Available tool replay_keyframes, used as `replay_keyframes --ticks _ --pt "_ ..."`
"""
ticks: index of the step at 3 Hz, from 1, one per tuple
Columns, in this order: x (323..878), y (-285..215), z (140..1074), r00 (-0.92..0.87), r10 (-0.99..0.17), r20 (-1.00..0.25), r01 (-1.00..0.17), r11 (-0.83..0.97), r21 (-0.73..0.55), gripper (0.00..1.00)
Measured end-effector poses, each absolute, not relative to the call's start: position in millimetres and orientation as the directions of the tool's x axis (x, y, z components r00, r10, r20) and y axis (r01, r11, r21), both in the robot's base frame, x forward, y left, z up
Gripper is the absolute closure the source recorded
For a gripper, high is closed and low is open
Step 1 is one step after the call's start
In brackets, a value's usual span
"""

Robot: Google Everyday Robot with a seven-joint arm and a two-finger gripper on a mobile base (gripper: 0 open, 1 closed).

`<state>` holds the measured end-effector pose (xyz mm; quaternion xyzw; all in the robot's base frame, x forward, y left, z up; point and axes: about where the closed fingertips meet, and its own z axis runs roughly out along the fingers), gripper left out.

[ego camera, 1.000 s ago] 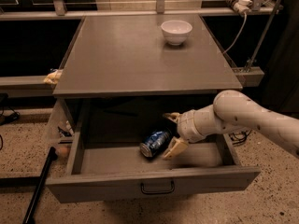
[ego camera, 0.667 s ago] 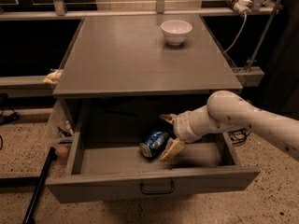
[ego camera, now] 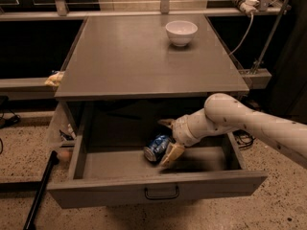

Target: Pick pepsi can from top drawer and place on counter

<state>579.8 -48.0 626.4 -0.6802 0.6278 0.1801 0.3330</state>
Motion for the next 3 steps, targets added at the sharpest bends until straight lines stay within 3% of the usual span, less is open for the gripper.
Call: replay_keyframes --ticks 1,3 --pt "583.4 -43.0 618.4 0.155 -0.733 -0.662 -0.976 -0.008 -0.219 0.18" --pt "582.1 -48.5 617.8 0.134 -0.754 -0.643 -0.982 -0.011 -0.191 0.6"
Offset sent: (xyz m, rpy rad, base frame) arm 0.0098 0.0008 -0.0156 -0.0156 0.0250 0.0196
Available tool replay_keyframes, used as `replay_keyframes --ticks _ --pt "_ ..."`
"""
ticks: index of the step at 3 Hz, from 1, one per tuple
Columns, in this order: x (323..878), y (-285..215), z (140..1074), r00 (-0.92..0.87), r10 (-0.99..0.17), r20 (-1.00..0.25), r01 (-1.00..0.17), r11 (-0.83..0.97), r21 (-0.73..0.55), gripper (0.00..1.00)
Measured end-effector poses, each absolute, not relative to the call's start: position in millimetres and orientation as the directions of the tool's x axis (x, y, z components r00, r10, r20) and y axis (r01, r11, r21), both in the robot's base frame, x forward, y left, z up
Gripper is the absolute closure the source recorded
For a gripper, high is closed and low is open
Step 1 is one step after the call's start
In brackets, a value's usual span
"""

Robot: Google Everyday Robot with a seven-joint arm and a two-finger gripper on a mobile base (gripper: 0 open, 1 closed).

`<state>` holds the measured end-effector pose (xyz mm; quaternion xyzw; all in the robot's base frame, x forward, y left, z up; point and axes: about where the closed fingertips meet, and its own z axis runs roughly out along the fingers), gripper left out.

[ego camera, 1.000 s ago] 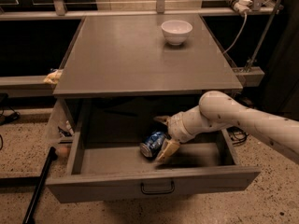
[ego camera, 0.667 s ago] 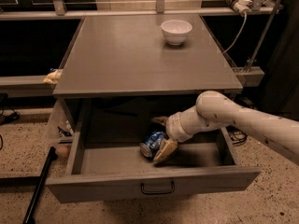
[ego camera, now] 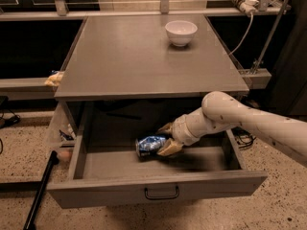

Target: Pick pepsi can from top drawer and place on counter

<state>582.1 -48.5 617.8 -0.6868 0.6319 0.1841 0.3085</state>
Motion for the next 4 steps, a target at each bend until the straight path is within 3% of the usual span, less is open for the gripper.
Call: replay_keyframes --ticks 1,2,4 --pt "572.2 -61.1 632.9 0.096 -0.783 -0.615 -0.987 0.006 -0.161 0.83" --pt "556.0 -80.5 665.5 0.044 -0.794 -0.606 -0.988 0.056 -0.146 1.0" --pt "536.4 -125.7 759.2 -0.013 -0.81 -0.586 -0.969 0.154 -0.192 1.0"
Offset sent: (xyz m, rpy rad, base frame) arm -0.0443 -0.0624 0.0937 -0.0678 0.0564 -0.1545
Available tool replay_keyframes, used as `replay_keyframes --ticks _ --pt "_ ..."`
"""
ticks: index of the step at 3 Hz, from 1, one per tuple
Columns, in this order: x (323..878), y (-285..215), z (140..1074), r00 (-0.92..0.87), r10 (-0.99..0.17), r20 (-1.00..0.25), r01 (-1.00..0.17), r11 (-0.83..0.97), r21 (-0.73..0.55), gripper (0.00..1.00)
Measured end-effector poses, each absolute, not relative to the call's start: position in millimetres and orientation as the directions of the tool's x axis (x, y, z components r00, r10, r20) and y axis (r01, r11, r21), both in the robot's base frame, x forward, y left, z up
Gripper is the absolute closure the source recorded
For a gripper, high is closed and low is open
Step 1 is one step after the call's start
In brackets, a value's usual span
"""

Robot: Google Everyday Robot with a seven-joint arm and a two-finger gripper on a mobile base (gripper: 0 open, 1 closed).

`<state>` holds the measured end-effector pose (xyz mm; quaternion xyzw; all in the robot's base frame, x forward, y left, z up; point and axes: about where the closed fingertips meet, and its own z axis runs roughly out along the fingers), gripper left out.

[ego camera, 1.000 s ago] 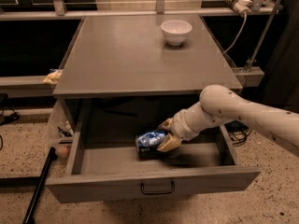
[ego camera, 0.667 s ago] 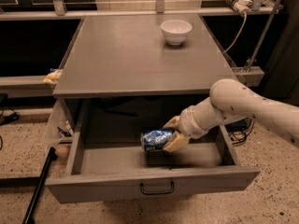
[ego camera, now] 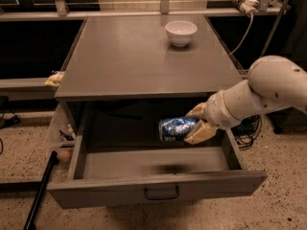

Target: Pick pepsi can from top drawer and place on counter

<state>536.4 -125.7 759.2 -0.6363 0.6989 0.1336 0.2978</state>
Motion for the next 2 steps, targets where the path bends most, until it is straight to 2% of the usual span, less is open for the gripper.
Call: replay_keyframes --ticks 2 --pt "554.8 -119.9 866.1 0.069 -0.797 -0.601 -0.93 0.166 -0.327 1.0"
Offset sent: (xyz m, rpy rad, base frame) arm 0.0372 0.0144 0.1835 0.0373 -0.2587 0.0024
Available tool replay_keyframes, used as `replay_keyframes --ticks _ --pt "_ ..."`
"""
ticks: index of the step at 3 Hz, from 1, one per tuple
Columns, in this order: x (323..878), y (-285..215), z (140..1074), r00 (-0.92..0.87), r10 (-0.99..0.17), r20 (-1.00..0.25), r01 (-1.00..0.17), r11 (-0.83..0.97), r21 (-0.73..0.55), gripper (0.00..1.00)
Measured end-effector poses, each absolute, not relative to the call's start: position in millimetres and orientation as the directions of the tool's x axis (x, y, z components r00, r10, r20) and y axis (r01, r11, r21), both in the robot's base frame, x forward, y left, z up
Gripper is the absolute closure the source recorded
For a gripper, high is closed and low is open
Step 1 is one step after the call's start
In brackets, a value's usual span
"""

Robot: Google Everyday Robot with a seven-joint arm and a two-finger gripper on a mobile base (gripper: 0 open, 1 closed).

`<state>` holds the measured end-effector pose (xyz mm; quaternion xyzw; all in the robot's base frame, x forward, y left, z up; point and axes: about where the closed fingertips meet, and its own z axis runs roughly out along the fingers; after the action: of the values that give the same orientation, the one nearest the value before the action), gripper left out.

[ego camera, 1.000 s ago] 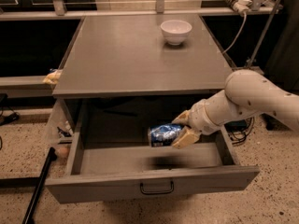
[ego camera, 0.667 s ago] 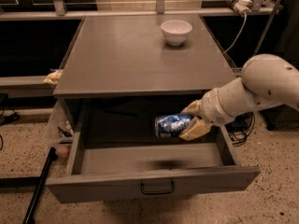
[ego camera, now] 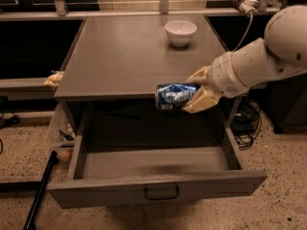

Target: Pick pepsi can from top drawer and place on counter

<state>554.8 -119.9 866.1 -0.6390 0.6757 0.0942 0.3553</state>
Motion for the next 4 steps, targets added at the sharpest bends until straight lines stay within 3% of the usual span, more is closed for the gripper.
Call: replay_keyframes --ticks 2,4 --pt "557.4 -119.1 867.7 0.051 -0.804 -0.592 -0.923 0.189 -0.335 1.0" --pt "610.9 -108.2 868.2 0.007 -0.814 -0.58 -0.91 0.236 -0.342 1.0"
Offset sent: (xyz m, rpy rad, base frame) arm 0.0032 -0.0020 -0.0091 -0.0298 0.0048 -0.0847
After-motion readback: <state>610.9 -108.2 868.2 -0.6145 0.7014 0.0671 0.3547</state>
